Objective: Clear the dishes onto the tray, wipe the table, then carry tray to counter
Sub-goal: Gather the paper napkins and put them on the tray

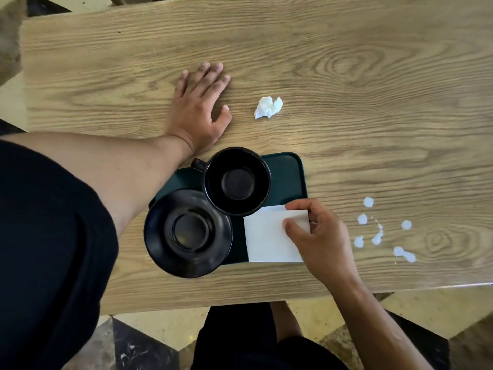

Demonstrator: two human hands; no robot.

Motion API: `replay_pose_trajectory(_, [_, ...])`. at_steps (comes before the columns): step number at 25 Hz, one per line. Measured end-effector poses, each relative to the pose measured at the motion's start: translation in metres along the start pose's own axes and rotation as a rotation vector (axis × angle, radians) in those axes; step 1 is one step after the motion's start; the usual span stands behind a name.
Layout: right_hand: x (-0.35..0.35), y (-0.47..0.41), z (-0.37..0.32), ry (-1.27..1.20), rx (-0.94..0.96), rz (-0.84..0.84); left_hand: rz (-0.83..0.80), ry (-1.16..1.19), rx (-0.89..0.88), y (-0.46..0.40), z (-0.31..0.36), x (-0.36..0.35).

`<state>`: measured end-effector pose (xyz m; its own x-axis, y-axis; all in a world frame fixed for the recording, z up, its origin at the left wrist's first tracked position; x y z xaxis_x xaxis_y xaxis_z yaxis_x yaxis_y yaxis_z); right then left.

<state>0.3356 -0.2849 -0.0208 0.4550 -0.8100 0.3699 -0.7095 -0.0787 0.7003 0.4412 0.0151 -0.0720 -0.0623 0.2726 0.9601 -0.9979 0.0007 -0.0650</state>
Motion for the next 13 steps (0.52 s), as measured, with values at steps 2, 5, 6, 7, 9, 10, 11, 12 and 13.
replay_pose_trajectory(2, [0.001,-0.001,0.000,-0.010,0.009,-0.004,-0.004,0.001,-0.002,0.000,0.000,0.001])
replay_pose_trajectory(5, [0.004,0.000,0.001,0.014,0.034,-0.045,-0.003,0.000,-0.006,0.001,0.002,0.001])
replay_pose_trajectory(6, [0.005,0.001,0.001,0.036,0.048,-0.054,-0.007,0.002,-0.005,0.001,0.001,0.001])
replay_pose_trajectory(7, [0.008,0.004,0.001,0.055,0.066,-0.055,-0.010,0.001,-0.004,0.001,0.002,0.001])
replay_pose_trajectory(9, [0.016,0.010,-0.002,0.084,0.128,-0.025,-0.011,0.002,-0.004,0.001,0.002,0.002])
replay_pose_trajectory(10, [0.020,0.014,-0.005,0.104,0.169,0.007,-0.012,0.004,-0.004,0.001,0.002,0.001])
replay_pose_trajectory(11, [0.025,0.017,-0.008,0.130,0.214,0.056,-0.015,0.005,-0.005,0.000,0.002,0.001])
replay_pose_trajectory(12, [0.030,0.020,-0.009,0.164,0.264,0.125,-0.017,0.003,-0.005,0.000,0.002,0.000])
replay_pose_trajectory(13, [0.034,0.021,-0.010,0.204,0.314,0.201,-0.019,0.000,-0.002,0.000,0.002,0.001])
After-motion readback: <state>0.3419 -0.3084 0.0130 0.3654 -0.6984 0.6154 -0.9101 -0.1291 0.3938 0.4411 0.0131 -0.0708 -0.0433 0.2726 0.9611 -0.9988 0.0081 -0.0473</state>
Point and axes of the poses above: each hand's wrist, its own y-axis away from the middle knuckle, its own x-axis out of the back of the hand, z = x × y, the point moved 6 cm from there along -y, towards the middle knuckle, and after that the axes turned 5 degrees about -x, right-handed, at the moved point
